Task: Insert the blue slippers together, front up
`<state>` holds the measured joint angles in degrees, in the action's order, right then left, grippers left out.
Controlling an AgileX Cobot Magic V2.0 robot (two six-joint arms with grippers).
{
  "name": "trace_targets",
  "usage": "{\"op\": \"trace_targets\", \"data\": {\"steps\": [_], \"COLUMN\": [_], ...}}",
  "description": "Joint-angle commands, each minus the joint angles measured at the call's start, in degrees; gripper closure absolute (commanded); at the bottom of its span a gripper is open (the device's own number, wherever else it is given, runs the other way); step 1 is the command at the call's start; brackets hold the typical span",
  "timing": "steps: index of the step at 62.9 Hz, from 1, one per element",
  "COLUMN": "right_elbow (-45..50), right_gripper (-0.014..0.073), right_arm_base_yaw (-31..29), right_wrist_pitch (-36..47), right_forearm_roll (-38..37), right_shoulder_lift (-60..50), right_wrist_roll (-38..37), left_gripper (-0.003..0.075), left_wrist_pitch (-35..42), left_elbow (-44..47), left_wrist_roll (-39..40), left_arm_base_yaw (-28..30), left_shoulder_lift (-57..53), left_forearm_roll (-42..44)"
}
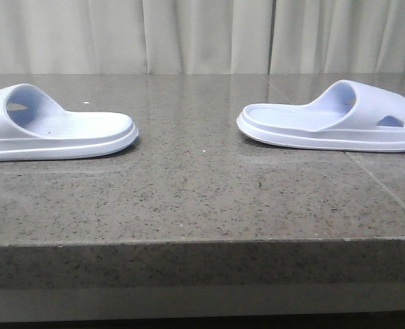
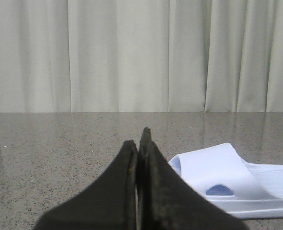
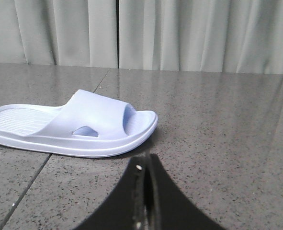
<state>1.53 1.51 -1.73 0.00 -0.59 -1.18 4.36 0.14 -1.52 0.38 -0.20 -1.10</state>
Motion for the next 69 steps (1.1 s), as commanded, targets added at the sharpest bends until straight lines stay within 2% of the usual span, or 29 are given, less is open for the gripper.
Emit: {"op": "trace_targets", "data": {"steps": [1, 12, 17, 27, 37, 43, 51, 69], "right_elbow": [-0.36, -4.12, -8.0, -17.55, -26.53, -30.91, -34.44, -34.53], "right_gripper": [0.0662, 0.0662, 0.0662, 0.0662, 0.0662, 0.0662, 0.0662, 0.0662], "right_arm_base_yaw": [0.12, 0.12, 0.12, 0.12, 0.12, 0.12, 0.12, 0.12], "right_wrist_pitch": [5.49, 4.19, 2.11, -5.29, -8.83, -10.17, -13.39, -18.04], "right_forearm_roll": [-0.36, 2.91, 5.41, 4.85, 2.78, 2.52, 2.52, 2.52], "right_shoulder_lift": [-1.0, -0.95, -0.71, 3.1, 9.57, 14.43, 19.99, 29.68], "right_wrist_roll": [0.18, 0.18, 0.18, 0.18, 0.24, 0.24, 0.24, 0.24], "left_gripper": [0.0741, 0.0741, 0.0741, 0.0741, 0.0741, 0.0741, 0.0741, 0.0741], "left_wrist_pitch": [5.04, 3.89, -0.32, -9.8, -17.99, -25.75, -33.27, -33.77], "left_elbow": [0.35, -4.08, -8.57, -19.49, -29.46, -35.51, -40.16, -40.55], "left_wrist_roll": [0.13, 0.33, 0.33, 0.33, 0.33, 0.33, 0.33, 0.33], "left_arm_base_yaw": [-0.41, -0.41, -0.41, -0.41, -0.41, -0.41, -0.41, -0.41], "left_shoulder_lift": [-0.93, -0.93, -0.57, 2.95, 10.51, 16.66, 24.04, 34.56], "left_forearm_roll": [-0.25, -4.03, -4.14, -3.89, -2.54, -2.54, -2.54, -2.54]}}
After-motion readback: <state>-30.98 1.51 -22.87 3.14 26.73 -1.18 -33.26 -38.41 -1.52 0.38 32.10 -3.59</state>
